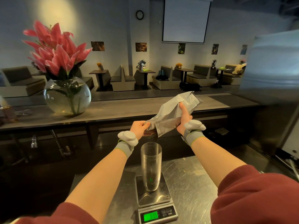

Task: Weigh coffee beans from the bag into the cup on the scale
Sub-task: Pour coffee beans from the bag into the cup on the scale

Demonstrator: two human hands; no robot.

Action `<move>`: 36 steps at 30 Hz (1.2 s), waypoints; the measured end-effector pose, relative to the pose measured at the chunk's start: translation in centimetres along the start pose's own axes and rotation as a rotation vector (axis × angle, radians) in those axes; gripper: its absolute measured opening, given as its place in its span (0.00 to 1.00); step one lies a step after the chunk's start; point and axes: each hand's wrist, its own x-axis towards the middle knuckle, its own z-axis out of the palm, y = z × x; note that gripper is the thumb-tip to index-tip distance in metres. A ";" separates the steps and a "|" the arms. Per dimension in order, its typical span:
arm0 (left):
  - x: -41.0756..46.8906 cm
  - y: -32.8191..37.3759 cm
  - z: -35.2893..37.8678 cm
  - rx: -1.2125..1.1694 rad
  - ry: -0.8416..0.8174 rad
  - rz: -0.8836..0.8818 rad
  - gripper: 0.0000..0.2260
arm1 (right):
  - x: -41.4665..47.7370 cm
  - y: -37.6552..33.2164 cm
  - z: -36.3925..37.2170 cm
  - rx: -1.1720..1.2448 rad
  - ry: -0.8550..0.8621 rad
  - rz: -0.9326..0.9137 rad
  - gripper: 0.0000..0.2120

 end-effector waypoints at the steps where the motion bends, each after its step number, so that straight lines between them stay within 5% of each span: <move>1: 0.0 0.0 0.0 -0.004 0.000 -0.003 0.14 | 0.0 0.0 -0.1 0.001 -0.001 0.003 0.50; 36: 0.3 0.0 0.2 -0.001 0.000 0.007 0.15 | 0.3 -0.1 -0.2 0.021 0.001 0.027 0.48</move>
